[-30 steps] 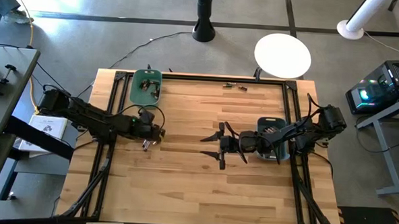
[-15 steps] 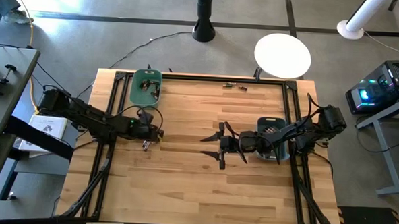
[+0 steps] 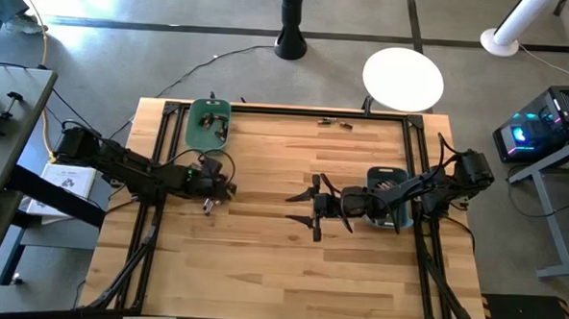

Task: Sort batteries
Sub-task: Put the black battery into the green bin

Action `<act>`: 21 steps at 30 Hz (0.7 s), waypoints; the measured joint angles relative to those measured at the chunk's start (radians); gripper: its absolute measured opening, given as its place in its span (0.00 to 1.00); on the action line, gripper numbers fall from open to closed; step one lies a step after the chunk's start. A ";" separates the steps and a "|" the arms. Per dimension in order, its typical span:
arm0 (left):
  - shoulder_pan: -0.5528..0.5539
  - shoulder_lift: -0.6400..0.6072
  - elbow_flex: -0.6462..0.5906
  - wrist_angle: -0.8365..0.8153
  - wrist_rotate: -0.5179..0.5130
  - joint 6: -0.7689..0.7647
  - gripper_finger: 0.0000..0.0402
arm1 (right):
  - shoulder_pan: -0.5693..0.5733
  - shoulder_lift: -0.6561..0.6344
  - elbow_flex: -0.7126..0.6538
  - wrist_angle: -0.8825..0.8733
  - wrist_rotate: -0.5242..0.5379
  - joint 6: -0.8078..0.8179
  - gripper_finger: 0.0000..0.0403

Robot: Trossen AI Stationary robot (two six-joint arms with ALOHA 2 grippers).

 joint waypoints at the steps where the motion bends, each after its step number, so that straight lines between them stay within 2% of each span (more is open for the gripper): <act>1: 0.000 -0.001 0.026 0.004 -0.015 0.032 0.08 | 0.000 0.000 0.000 0.000 0.000 0.000 0.50; 7: 0.061 -0.001 0.254 -0.058 -0.089 0.330 0.08 | 0.000 0.000 0.000 0.000 0.000 0.002 0.50; 11: 0.190 -0.001 0.405 -0.198 -0.095 0.523 0.08 | 0.000 0.000 0.000 0.000 0.000 0.002 0.50; 14: 0.323 -0.002 0.466 -0.289 -0.090 0.618 0.08 | 0.000 0.000 0.000 0.000 0.000 0.003 0.50; 16: 0.426 -0.002 0.475 -0.315 -0.039 0.662 0.08 | 0.000 0.000 0.000 0.000 0.000 0.003 0.50; 21: 0.677 0.014 0.429 -0.305 0.185 0.749 0.08 | 0.000 0.000 0.000 0.000 0.000 0.002 0.50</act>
